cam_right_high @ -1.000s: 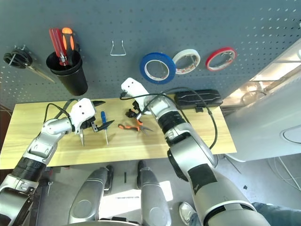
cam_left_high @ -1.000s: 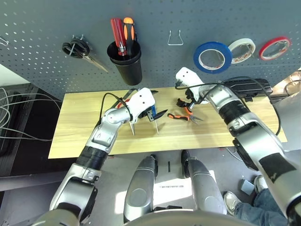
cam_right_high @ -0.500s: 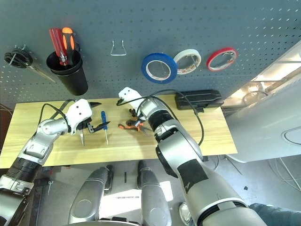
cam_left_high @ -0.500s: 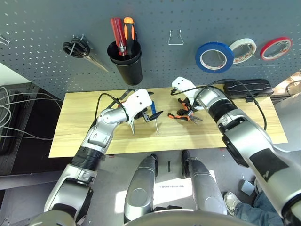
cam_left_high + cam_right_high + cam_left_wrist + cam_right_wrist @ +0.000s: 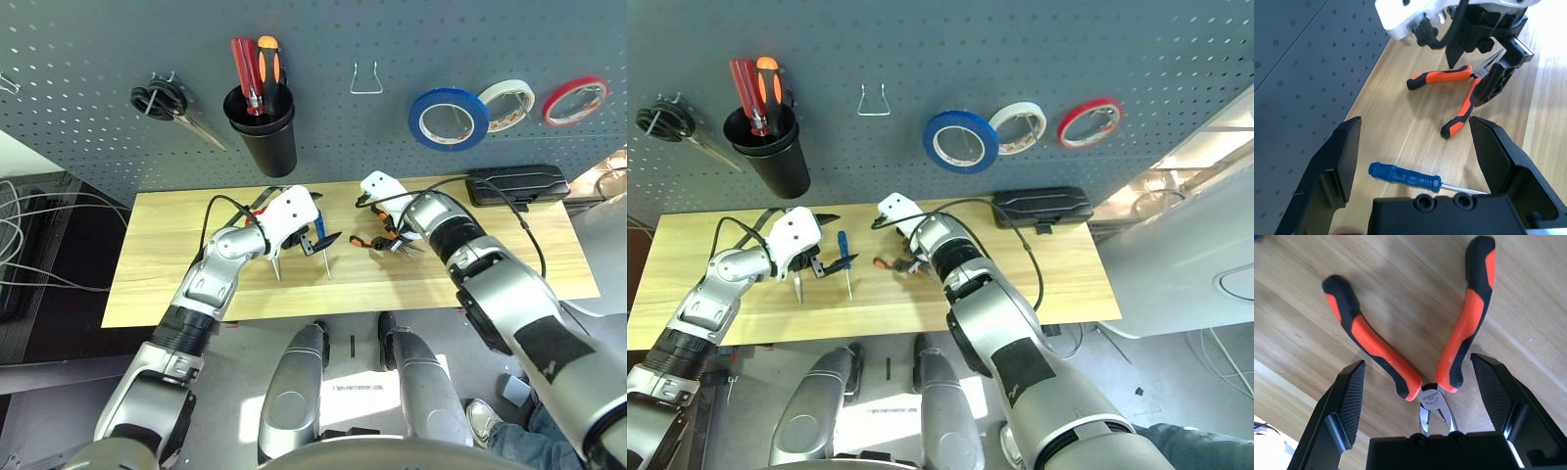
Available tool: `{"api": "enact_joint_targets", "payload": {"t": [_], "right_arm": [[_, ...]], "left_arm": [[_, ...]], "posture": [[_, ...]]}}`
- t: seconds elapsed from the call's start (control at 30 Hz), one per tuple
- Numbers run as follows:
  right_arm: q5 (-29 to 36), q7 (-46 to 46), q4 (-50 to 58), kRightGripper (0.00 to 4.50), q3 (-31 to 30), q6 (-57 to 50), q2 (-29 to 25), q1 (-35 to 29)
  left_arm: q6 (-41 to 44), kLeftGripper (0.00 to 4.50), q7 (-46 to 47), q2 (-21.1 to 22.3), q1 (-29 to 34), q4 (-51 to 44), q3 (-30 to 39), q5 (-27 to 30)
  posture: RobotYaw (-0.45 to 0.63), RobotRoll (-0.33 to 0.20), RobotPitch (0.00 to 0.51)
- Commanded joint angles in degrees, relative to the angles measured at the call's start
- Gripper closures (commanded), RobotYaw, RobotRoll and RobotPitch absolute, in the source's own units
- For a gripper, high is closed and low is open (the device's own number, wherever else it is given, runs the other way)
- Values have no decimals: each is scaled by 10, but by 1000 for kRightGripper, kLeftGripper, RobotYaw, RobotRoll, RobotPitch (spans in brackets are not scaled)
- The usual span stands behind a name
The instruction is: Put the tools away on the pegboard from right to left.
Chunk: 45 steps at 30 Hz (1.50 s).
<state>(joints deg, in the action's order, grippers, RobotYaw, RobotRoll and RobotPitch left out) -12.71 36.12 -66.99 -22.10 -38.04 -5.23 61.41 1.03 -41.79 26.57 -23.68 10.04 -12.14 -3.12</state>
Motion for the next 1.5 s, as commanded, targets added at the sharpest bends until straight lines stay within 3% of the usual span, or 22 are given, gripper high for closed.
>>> {"api": "enact_joint_targets", "payload": {"t": [0.03, 0.53, 0.77, 1.03, 1.2, 1.5], "right_arm": [[-10, -1, -17, 39, 2, 6, 7, -11], [-20, -46, -58, 39, 20, 56, 29, -18], [-31, -46, -60, 2260, 16, 66, 28, -23], [-34, -21, -28, 2430, 23, 68, 7, -26], [-19, 16, 68, 2483, 32, 61, -26, -54], [59, 90, 477, 2499, 77, -36, -105, -213]], "left_arm": [[7, 0, 1, -2, 12, -3, -7, -6], [14, 0, 9, -6, 17, -11, -8, -9], [13, 0, 12, -7, 15, -8, -8, -10], [14, 0, 16, -9, 17, -11, -6, -8], [2, 0, 5, -18, 36, -44, 7, 29], [-11, 0, -26, -14, 64, -97, 0, 55]], "posture": [[227, 0, 327], [262, 0, 332], [261, 0, 327], [260, 0, 318], [254, 0, 315], [231, 0, 310]]}}
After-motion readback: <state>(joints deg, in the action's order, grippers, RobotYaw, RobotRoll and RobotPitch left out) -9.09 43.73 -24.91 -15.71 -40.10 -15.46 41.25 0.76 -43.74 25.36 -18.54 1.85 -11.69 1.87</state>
